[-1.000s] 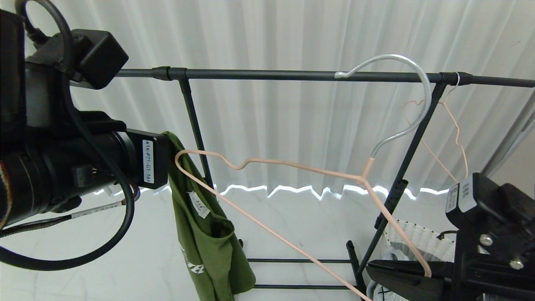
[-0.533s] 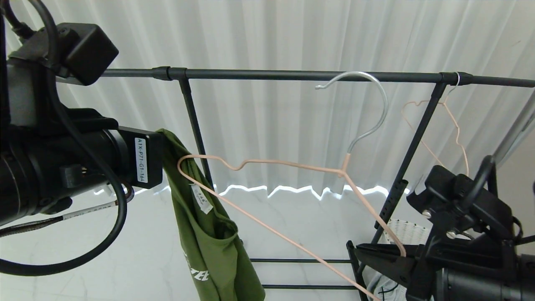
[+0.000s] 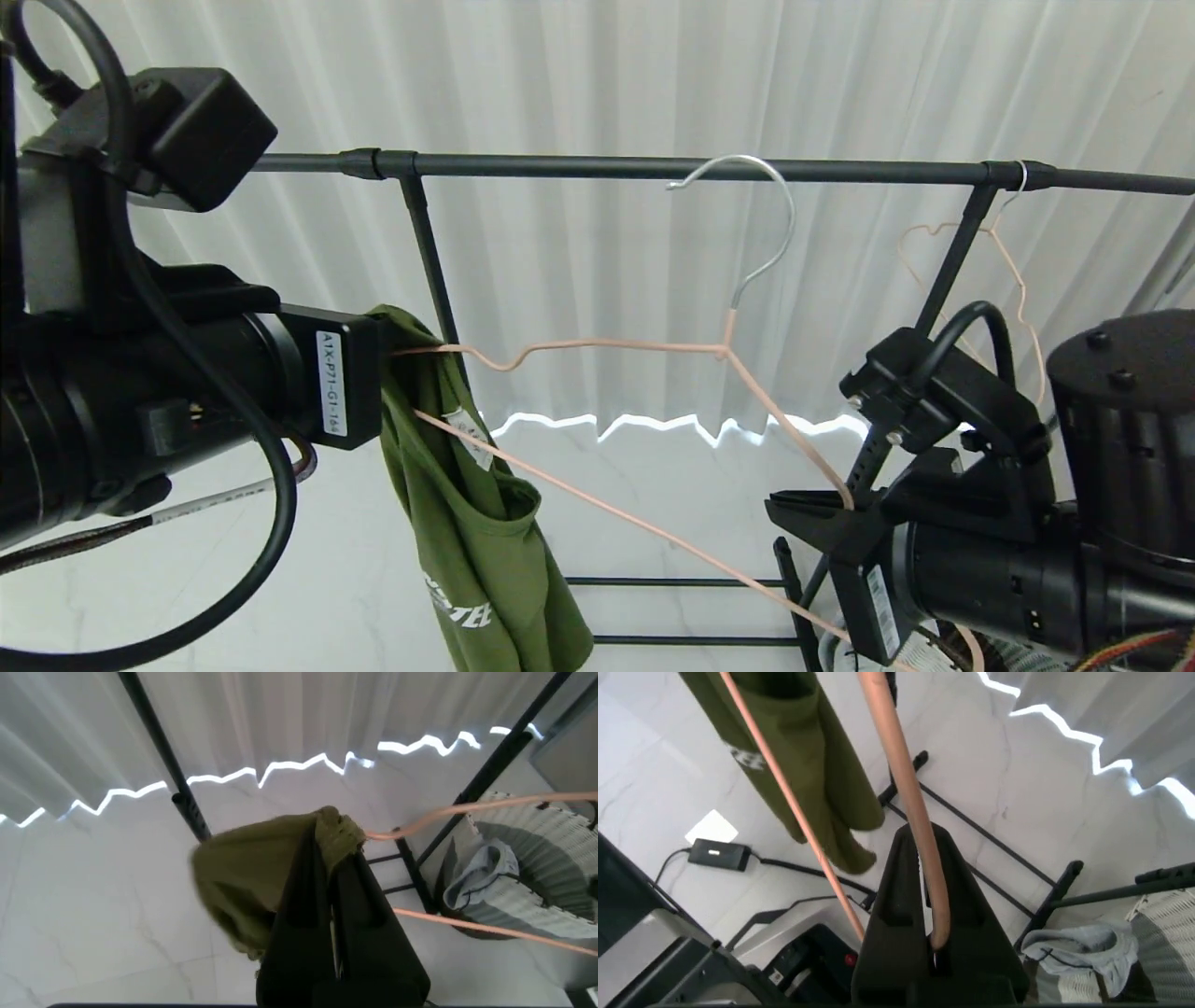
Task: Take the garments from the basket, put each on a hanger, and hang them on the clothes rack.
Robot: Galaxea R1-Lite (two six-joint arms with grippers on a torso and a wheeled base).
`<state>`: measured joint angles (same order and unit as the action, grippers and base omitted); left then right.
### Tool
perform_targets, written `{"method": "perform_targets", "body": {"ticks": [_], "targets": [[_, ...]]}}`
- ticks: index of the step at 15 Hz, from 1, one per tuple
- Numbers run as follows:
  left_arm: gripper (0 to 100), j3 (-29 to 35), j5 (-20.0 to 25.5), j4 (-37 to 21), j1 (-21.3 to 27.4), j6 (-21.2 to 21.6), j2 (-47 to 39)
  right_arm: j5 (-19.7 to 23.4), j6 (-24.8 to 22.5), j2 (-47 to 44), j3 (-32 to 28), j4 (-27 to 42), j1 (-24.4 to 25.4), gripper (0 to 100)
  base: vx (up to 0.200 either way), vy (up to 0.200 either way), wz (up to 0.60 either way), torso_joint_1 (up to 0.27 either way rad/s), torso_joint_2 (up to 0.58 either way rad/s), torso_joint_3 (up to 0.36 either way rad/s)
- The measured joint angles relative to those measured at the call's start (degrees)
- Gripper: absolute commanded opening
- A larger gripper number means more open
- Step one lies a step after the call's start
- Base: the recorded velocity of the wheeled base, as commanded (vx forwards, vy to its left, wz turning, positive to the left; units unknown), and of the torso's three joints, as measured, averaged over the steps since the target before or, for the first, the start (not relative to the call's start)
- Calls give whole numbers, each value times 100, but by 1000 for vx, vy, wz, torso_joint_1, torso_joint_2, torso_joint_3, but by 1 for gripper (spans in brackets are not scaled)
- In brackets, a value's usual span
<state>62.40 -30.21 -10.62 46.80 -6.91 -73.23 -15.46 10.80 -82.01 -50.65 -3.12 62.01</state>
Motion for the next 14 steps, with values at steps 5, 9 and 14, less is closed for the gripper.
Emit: {"method": "perform_targets", "body": {"ticks": [5,9,14], "targets": [[0,35,-1,-2,206,-234,-67,5,15,-573,-441,-106,152,0,0,0,0,0,0,0],[0,55,0,-2,269,-239,-45,7,132,-1115,-712,-319,290,0,0,0,0,0,0,0],[0,71,0,-2,689,-239,41,9,325,-1637,-1117,-330,535,0,0,0,0,0,0,0]]}}
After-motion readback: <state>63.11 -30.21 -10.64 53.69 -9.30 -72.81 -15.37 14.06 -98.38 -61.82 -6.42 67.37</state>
